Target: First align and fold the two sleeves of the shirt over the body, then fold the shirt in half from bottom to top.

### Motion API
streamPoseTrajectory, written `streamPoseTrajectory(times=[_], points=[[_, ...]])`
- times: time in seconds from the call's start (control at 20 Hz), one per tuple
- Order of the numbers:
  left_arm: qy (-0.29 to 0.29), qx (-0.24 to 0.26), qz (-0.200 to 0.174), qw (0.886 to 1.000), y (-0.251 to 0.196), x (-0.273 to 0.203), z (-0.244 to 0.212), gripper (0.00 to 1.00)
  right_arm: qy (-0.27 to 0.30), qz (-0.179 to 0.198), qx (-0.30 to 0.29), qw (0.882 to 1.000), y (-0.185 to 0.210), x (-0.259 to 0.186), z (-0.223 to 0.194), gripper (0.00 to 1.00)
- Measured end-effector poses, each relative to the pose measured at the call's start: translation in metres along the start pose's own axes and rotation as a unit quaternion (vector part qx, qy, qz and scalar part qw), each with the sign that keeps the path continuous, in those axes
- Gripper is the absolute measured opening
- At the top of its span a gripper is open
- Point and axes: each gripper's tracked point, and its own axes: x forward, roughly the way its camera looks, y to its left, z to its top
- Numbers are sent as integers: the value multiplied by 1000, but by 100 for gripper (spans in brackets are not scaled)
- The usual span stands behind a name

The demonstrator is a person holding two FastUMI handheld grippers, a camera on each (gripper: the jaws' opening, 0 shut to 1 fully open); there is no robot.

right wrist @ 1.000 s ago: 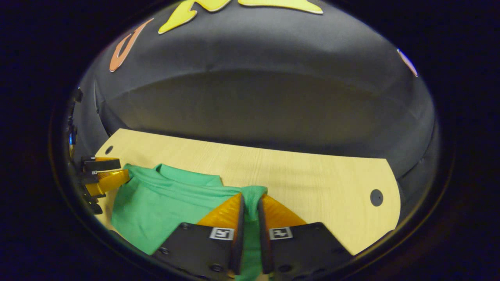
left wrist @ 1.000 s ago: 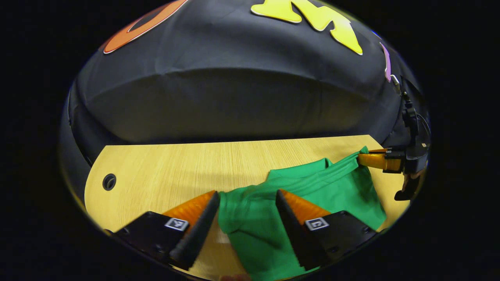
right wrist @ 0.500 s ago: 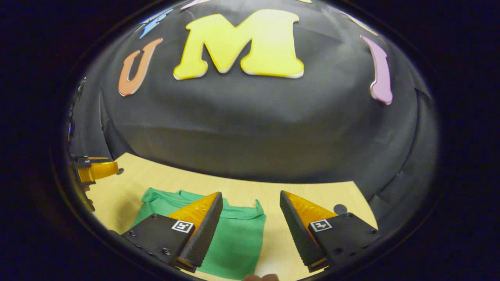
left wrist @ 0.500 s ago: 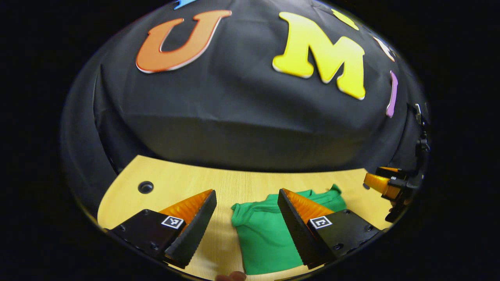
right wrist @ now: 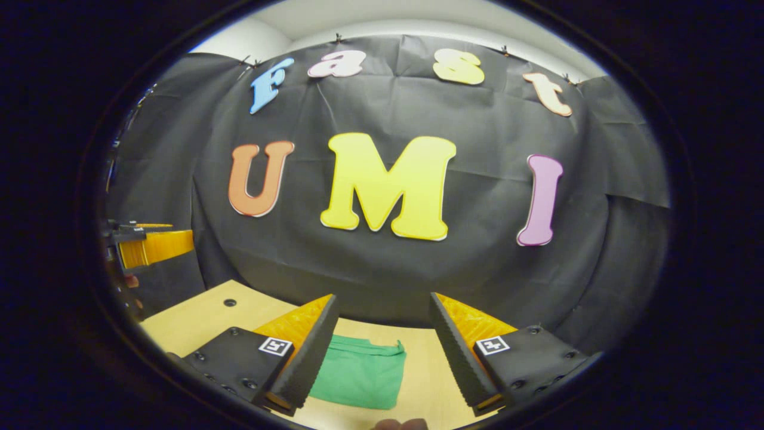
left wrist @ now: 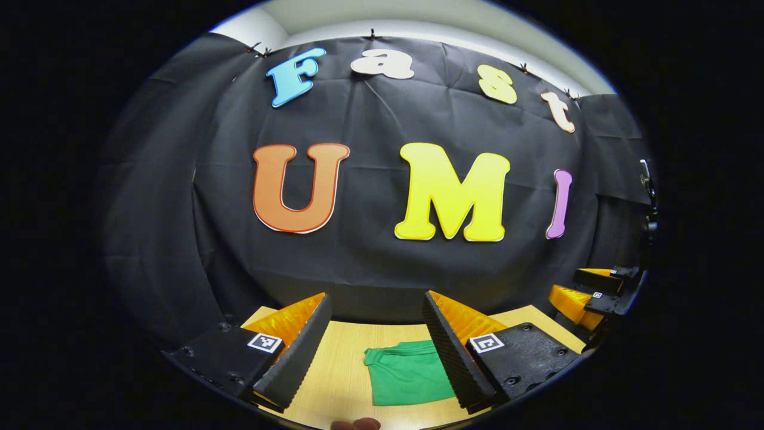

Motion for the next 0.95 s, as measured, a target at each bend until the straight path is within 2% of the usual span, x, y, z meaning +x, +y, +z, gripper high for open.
streamPoseTrajectory(times=[0.15, 0.2, 0.35, 0.5, 0.55, 0.7, 0.75, 0.95], points=[[-16, -14, 7, 1000, -12, -44, 0, 98, -12, -10, 17, 1000, 3, -27, 1, 98], [-29, -10, 10, 999, -13, -55, 1, 98, -18, -16, 16, 1000, 5, -38, 1, 94], [-44, 13, 4, 999, -27, -85, -5, 98, -34, -29, 24, 999, 7, -70, 0, 96], [-41, 17, -5, 999, -41, -105, -15, 98, -45, -46, 9, 998, 4, -99, -8, 93], [-43, 20, -5, 999, -42, -109, -15, 100, -46, -38, 12, 998, 9, -104, -10, 93], [-49, 45, 1, 998, -42, -110, -14, 98, -35, -35, 27, 998, 14, -108, -17, 93], [-52, 49, 1, 997, -44, -109, -13, 98, -36, -34, 27, 998, 16, -106, -16, 96], [-46, 53, 6, 998, -47, -101, -18, 100, -44, -27, 23, 998, 23, -100, -12, 94]])
